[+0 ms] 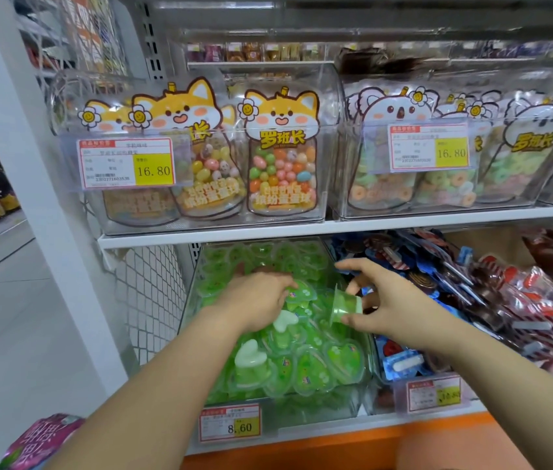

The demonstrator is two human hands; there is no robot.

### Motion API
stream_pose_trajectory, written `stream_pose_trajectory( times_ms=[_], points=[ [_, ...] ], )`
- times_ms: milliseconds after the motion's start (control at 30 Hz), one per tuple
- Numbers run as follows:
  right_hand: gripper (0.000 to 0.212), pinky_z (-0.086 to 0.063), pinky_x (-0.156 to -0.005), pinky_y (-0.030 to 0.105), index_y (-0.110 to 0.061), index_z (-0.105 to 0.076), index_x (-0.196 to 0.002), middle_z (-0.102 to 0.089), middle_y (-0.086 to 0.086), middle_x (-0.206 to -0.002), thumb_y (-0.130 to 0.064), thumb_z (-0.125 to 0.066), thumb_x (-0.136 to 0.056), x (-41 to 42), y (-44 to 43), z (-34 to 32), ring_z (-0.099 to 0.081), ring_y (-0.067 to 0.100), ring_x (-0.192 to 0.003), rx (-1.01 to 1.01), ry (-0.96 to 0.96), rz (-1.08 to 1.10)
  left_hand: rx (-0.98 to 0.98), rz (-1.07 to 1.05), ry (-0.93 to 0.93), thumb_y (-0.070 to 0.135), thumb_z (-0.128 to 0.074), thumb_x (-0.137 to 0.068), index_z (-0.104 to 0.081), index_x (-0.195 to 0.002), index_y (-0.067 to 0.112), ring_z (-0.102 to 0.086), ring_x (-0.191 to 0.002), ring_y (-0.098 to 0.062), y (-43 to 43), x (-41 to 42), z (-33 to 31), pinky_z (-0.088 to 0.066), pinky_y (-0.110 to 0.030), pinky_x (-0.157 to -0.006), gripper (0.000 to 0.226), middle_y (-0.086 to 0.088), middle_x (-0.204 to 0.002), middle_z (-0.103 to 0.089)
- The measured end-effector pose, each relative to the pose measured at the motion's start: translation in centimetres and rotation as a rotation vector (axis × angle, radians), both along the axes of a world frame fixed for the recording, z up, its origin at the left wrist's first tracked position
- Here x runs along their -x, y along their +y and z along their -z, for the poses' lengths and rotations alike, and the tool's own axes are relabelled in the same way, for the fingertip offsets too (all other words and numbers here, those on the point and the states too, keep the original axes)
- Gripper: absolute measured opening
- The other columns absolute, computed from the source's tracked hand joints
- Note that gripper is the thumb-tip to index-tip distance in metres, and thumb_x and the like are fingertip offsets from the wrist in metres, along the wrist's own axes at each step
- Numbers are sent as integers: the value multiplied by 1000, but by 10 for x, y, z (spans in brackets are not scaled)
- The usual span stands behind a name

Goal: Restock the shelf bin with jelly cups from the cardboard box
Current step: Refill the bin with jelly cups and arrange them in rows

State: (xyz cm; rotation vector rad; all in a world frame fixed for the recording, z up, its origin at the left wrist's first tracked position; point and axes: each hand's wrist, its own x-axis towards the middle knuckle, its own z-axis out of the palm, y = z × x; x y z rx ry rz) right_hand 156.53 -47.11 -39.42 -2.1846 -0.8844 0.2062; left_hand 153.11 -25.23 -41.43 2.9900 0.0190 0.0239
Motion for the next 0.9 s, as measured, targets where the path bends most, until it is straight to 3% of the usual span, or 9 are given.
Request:
stream_pose_trajectory(
  times_ms=[67, 133, 267, 367, 500, 567, 700, 900],
  points=[
    [63, -41, -66, 10, -46, -37, -132, -48, -5, -104, -23, -69, -83, -2, 2, -1, -55, 15, -80, 101, -111, -23, -2, -7, -16, 32, -39, -99, -50, -131, 37, -45, -129, -19, -1, 1, -1, -23, -52, -113, 34, 6, -142, -48],
    [49, -38, -72, 7, -46, -46, -125, -44, -4, -102, -26, -66, -85, -4, 5, -2, -51, 11, -84, 133, -176, -41, -17, -19, -38, 38, -42, -98, -52, -128, 37, -48, -126, -19, -3, 1, -2, -27, -51, -111, 32, 6, -139, -51],
    [26, -37, -67, 9, -37, -53, -101, -44, -3, -95, -26, -68, -83, -13, 10, 0, -50, 15, -87, 76, -219, -2, -72, -45, -71, 46, -48, -94, -54, -122, 36, -49, -124, -19, -7, -2, -4, -22, -48, -113, 31, 5, -132, -55],
    [25, -38, -66, 11, -29, -57, -100, -56, 2, -99, -25, -72, -80, -23, 13, 0, -55, 16, -91, 32, -252, 56, -70, -49, -53, 45, -49, -93, -52, -122, 34, -48, -123, -21, -9, -4, -5, -18, -48, -112, 31, 2, -131, -55],
    [30, -45, -88, 28, -20, -63, -106, -65, 0, -108, -26, -72, -79, -33, 24, 2, -57, 14, -105, 93, -320, 70, -69, -43, -14, 44, -45, -95, -49, -124, 30, -49, -122, -24, -9, -5, -6, -22, -48, -110, 32, -2, -131, -54],
    [33, -46, -89, 34, -22, -63, -109, -66, 0, -109, -30, -71, -78, -36, 33, 5, -57, 19, -107, 161, -412, 107, -63, -48, 4, 43, -44, -96, -48, -125, 30, -49, -123, -24, -8, -5, -5, -24, -48, -110, 32, -4, -131, -54],
    [32, -39, -92, 33, -28, -60, -114, -66, -2, -111, -37, -63, -83, -40, 45, 12, -53, 21, -112, 270, -537, 220, -67, -49, 1, 43, -44, -96, -48, -125, 30, -47, -124, -24, -7, -8, -4, -15, -51, -114, 32, -4, -132, -53],
    [32, -28, -94, 34, -34, -54, -119, -62, -4, -112, -42, -56, -88, -38, 48, 24, -41, 20, -121, 349, -607, 296, -45, -52, -10, 43, -44, -96, -48, -125, 31, -47, -124, -24, -4, -8, -1, -15, -51, -115, 31, -2, -132, -53]
  ],
)
